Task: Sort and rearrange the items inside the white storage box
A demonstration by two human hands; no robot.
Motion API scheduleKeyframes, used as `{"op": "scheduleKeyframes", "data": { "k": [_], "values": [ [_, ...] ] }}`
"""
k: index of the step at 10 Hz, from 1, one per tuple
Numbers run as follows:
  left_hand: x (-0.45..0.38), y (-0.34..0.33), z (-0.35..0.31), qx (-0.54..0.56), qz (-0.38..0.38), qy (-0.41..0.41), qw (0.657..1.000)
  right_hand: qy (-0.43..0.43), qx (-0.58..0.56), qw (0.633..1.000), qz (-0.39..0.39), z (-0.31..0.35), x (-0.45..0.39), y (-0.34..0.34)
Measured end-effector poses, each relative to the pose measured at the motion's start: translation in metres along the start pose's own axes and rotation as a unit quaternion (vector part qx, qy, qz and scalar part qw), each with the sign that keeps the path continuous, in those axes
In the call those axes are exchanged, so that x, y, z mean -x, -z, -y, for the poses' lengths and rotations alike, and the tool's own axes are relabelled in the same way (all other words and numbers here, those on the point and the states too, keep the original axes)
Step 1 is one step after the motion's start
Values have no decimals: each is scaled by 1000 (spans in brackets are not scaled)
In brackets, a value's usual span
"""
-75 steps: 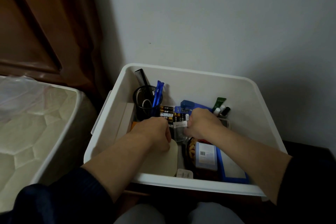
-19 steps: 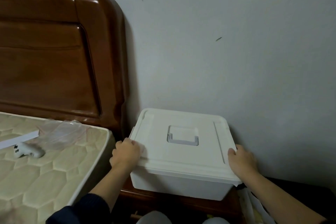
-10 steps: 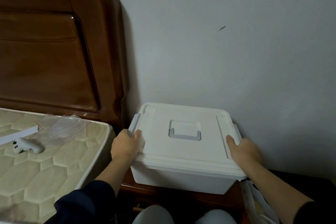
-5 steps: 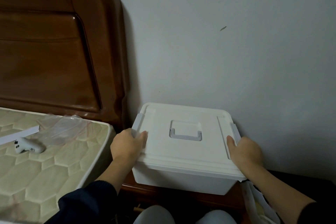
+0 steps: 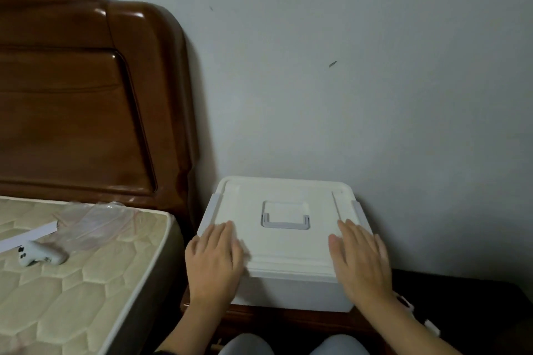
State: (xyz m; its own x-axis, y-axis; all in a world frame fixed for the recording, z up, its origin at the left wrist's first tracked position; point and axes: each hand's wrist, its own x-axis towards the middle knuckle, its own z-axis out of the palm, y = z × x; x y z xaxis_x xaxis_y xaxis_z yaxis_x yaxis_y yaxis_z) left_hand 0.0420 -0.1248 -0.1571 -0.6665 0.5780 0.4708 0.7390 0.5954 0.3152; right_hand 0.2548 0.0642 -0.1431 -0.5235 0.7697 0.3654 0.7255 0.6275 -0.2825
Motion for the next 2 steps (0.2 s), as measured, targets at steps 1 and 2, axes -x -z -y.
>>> {"op": "scheduleKeyframes", "data": {
  "k": [1,2],
  "values": [
    [30,3,-10,-23,-1,-28,999,65,18,996,-63,1,49,-6],
    [73,0,-21,24,-20,-48,998,81,-15,994,-77,-1,104,-15]
  ]
}}
